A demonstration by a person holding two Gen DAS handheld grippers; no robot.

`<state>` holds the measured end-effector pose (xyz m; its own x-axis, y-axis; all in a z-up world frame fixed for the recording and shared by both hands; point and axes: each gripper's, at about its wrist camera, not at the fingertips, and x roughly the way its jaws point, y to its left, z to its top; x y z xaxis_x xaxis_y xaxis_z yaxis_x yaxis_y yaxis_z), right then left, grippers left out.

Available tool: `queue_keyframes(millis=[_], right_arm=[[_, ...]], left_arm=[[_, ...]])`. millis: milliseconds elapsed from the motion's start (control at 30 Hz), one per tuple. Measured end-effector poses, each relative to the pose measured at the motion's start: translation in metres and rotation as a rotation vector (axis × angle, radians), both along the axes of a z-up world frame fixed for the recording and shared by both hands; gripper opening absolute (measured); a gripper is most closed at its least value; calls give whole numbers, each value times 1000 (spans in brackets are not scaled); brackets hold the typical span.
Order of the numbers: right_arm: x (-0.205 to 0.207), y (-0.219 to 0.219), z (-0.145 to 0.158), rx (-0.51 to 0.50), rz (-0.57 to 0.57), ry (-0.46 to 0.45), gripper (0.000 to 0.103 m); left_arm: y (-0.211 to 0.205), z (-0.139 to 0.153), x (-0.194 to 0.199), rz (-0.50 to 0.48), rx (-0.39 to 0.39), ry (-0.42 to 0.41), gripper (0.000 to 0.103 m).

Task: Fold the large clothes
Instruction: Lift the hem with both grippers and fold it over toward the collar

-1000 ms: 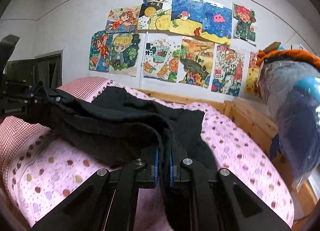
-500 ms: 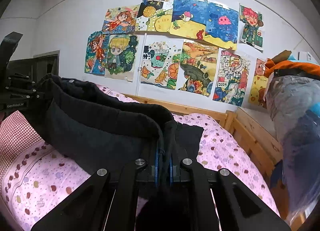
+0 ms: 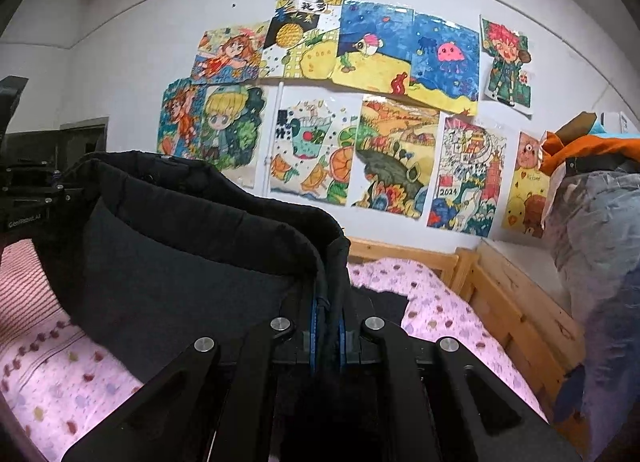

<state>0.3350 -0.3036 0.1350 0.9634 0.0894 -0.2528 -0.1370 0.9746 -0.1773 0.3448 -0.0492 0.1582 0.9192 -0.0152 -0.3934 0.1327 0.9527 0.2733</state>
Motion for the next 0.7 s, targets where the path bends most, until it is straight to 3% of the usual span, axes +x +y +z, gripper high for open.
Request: queue_keyframes(millis=[433,700], right_arm=[[93,28,0,-63,13,-53,7],[154,36,-22,-65,-12,3,7]], left_arm=[[17,-11,91,85,-35,-66,8],[15,-32,144,108,-30,-69,7]])
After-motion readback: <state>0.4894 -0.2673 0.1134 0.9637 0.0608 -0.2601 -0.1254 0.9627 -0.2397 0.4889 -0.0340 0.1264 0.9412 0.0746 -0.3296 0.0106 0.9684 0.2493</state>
